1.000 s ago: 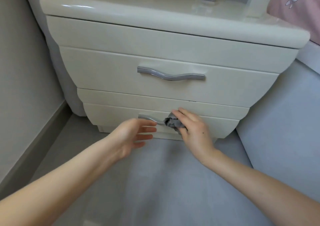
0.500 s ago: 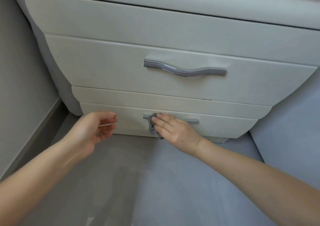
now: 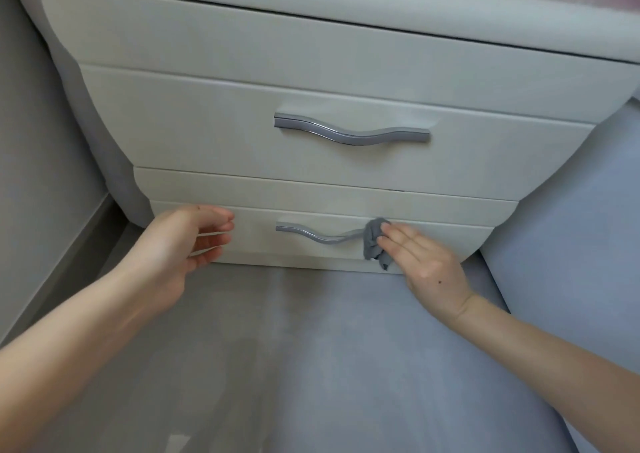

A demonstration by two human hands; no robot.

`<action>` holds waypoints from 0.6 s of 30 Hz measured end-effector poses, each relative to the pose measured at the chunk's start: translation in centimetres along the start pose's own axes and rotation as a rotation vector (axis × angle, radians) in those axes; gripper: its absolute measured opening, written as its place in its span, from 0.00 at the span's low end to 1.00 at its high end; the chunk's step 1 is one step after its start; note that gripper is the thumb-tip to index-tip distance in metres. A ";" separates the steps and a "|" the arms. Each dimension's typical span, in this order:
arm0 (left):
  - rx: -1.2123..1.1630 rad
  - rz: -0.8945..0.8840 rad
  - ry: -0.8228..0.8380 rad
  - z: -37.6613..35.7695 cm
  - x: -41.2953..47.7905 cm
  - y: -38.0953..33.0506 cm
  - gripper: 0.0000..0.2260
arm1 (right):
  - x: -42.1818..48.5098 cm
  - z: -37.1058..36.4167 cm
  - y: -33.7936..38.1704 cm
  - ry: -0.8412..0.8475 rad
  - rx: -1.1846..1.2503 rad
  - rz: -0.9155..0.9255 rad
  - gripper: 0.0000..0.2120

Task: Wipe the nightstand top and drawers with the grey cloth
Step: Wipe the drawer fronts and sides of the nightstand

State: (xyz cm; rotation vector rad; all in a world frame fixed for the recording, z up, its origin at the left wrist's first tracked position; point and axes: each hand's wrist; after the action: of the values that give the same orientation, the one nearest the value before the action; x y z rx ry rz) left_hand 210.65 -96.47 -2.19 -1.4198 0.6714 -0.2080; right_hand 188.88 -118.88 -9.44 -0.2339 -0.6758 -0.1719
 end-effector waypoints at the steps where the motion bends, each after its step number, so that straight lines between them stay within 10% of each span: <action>1: 0.005 0.001 -0.004 -0.3 0.1 0.0 0.06 | 1.5 -0.7 1.0 -0.013 0.001 0.055 0.28; 6: 0.025 -0.011 -0.015 -1.7 0.3 -0.3 0.07 | 2.8 -2.7 -0.2 0.106 -0.038 0.223 0.23; 10: 0.006 -0.016 -0.027 -1.5 -0.5 -0.5 0.07 | -2.8 1.8 -4.4 0.364 -0.086 -0.022 0.18; 18: -0.023 -0.087 -0.103 -0.9 -0.9 -2.8 0.08 | 11.4 9.2 2.8 -0.397 0.136 -0.050 0.15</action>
State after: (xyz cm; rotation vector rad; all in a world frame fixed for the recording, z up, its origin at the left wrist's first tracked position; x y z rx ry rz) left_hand 210.10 -97.22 0.73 -1.4731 0.5296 -0.1941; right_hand 192.78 -114.68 4.36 -0.1202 -1.0843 -0.1273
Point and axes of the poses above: each hand's wrist, its own x-axis towards the middle knuckle, its own z-axis out of the back of the hand, y = z × x, and after that the axes turned 4 degrees about -z, right-handed
